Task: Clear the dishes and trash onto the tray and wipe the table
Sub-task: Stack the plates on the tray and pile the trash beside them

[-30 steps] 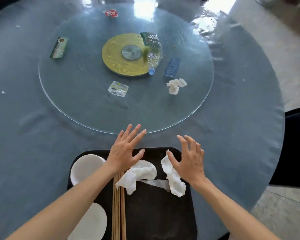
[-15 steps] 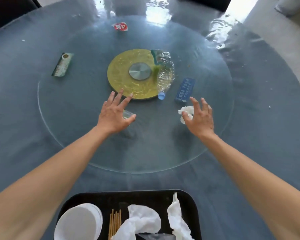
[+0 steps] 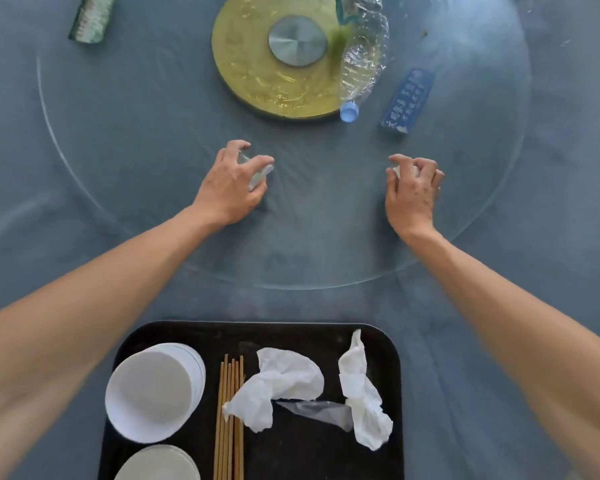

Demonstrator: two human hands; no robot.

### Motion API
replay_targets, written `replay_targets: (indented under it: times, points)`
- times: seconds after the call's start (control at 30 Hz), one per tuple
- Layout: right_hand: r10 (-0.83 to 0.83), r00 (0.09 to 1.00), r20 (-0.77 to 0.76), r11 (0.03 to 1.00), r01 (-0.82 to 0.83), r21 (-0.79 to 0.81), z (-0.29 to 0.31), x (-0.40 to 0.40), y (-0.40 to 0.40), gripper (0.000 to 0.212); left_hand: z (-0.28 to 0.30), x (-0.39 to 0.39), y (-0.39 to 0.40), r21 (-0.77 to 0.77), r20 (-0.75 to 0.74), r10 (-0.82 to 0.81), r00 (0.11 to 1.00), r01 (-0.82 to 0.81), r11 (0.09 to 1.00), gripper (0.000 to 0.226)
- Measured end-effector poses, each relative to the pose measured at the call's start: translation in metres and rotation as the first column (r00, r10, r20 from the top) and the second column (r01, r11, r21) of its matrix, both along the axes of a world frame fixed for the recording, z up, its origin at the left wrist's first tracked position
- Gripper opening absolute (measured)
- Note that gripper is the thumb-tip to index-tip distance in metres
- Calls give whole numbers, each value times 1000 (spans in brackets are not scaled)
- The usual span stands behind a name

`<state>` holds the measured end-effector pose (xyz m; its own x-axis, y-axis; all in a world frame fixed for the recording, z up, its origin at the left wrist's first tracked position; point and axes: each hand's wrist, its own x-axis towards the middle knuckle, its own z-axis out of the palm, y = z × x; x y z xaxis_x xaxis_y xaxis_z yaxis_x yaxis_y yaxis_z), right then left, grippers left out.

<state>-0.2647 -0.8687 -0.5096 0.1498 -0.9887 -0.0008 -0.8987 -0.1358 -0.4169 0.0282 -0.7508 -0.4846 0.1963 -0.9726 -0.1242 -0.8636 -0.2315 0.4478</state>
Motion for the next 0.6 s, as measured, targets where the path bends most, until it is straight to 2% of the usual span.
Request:
replay_targets:
  times: [0.3, 0.43, 0.6]
  points:
    - [119, 966, 227, 990, -98, -105, 61, -23, 136, 26, 40, -72, 109, -123, -147, -85, 985, 67, 990, 37]
    - [191, 933, 306, 981, -172, -86, 71, -25, 230, 26, 48, -108, 186, -52, -202, -121, 972, 113, 992, 39]
    - [300, 901, 314, 944, -328, 39, 58, -24, 325, 29, 35, -142, 259, 27, -162, -135, 978, 141, 990, 48]
